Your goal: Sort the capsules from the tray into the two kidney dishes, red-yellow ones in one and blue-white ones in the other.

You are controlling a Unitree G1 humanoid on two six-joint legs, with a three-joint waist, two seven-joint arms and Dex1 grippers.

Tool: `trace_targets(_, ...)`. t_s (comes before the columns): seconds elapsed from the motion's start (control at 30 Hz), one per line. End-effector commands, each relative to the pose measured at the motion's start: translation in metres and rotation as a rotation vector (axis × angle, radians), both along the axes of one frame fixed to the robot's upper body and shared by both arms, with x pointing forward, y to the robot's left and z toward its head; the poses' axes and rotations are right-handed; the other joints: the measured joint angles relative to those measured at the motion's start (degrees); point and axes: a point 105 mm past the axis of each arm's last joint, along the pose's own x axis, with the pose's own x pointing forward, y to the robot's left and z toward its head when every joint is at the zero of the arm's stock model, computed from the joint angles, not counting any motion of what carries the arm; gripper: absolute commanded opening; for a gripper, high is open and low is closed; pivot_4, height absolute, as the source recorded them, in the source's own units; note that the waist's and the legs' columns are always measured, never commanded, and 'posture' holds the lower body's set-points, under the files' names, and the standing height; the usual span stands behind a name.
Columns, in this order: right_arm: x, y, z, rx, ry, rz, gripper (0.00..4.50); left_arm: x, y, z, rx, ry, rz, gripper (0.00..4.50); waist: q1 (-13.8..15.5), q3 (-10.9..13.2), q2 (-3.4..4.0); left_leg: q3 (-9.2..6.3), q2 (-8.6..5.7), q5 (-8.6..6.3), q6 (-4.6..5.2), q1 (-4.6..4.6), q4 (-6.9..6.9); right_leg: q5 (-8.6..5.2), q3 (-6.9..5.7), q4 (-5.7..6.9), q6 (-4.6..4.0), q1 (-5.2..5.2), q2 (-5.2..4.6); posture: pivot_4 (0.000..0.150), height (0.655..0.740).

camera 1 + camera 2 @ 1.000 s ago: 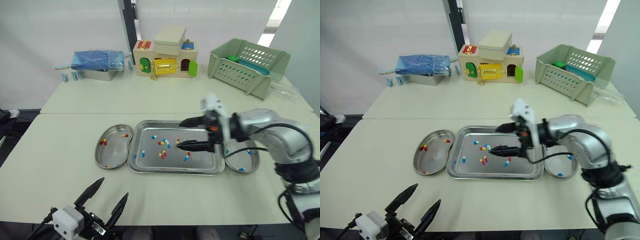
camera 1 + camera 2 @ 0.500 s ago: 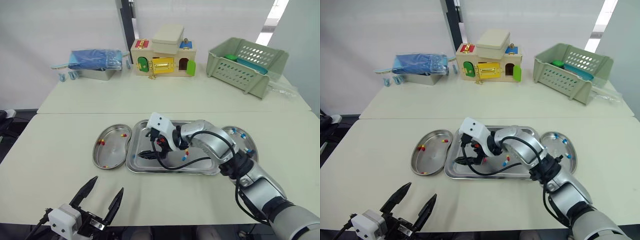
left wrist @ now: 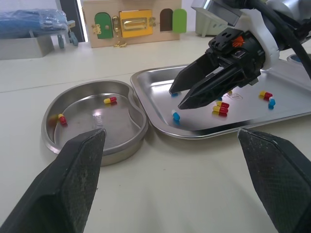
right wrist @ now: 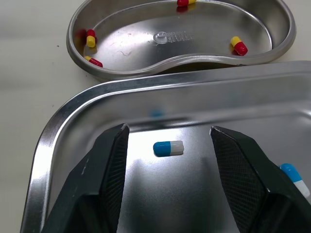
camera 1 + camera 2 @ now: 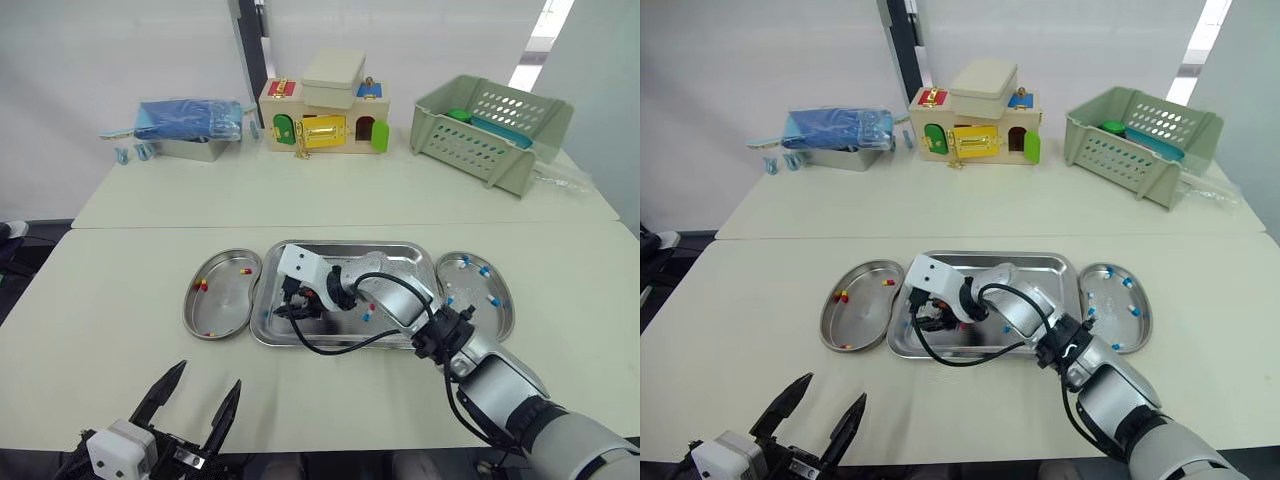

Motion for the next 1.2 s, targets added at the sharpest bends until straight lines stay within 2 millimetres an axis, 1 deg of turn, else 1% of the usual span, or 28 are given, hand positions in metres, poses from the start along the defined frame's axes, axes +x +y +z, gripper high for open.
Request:
trace_targets(0.03, -0.001, 0.007, 0.009, 0.029, -0.021, 0.025, 2.89, -0.004, -0.002, 0.001, 0.014, -0.009, -0.010, 4.50, 0.0, 0.0, 0.00, 0.00, 0.00, 0.00, 0.00, 0.00, 0.00, 0.00, 0.00, 0.00, 0.00, 0.00, 0.00, 0.150, 0.7400)
trace_targets(0.2, 0.002, 0.009, -0.003, 0.014, -0.009, 0.001, 2.89, -0.004, 0.002, 0.000, 0.022, -0.007, -0.006, 4.50, -0.2, 0.0, 0.00, 0.00, 0.00, 0.00, 0.00, 0.01, -0.01, 0.00, 0.00, 0.01, 0.00, -0.01, 0.00, 0.150, 0.7400)
trace_targets(0.57, -0.001, 0.009, -0.011, -0.019, -0.021, 0.028, 2.89, -0.007, 0.001, -0.002, 0.024, 0.001, -0.008, 4.50, -0.7, 0.0, 0.00, -0.01, 0.00, 0.00, 0.00, 0.00, -0.02, 0.00, 0.00, 0.02, 0.00, -0.02, 0.00, 0.150, 0.7400)
trace_targets(0.67, -0.002, 0.009, -0.015, -0.022, -0.022, 0.029, 2.25, -0.008, 0.000, -0.002, 0.022, 0.004, -0.007, 4.50, -0.9, 0.0, 0.00, -0.01, 0.00, 0.00, 0.00, 0.01, -0.01, 0.00, 0.00, 0.02, 0.00, -0.01, 0.00, 0.150, 0.7400)
trace_targets(0.87, -0.004, 0.011, -0.018, -0.013, -0.009, 0.025, 0.76, -0.006, -0.003, 0.001, 0.020, 0.000, -0.011, 4.50, -1.1, 0.0, 0.00, -0.01, 0.01, 0.00, 0.00, 0.03, -0.02, 0.00, 0.00, 0.03, 0.00, 0.00, 0.01, 0.150, 0.7400)
trace_targets(1.03, -0.007, 0.013, -0.016, 0.011, 0.004, 0.028, 0.76, -0.006, -0.003, 0.001, 0.022, 0.001, -0.011, 4.50, -1.1, 0.0, 0.00, -0.01, 0.01, 0.00, 0.00, 0.04, -0.01, 0.00, 0.01, 0.03, 0.00, 0.00, 0.01, 0.150, 0.7400)
trace_targets(1.13, -0.009, 0.015, -0.006, 0.055, 0.012, 0.046, 0.76, -0.005, -0.005, 0.001, 0.023, -0.001, -0.022, 4.50, -1.1, 0.0, 0.00, -0.01, 0.00, 0.00, 0.00, 0.03, -0.01, 0.00, 0.01, 0.02, 0.00, 0.00, 0.01, 0.150, 0.7400)
trace_targets(1.2, -0.011, 0.015, 0.007, 0.095, 0.018, 0.061, 0.76, -0.004, -0.013, 0.003, 0.034, -0.011, -0.072, 4.50, -1.1, 0.0, 0.00, -0.01, 0.00, 0.00, 0.00, 0.02, -0.02, 0.00, 0.01, 0.02, 0.00, 0.00, 0.01, 0.150, 0.7400)
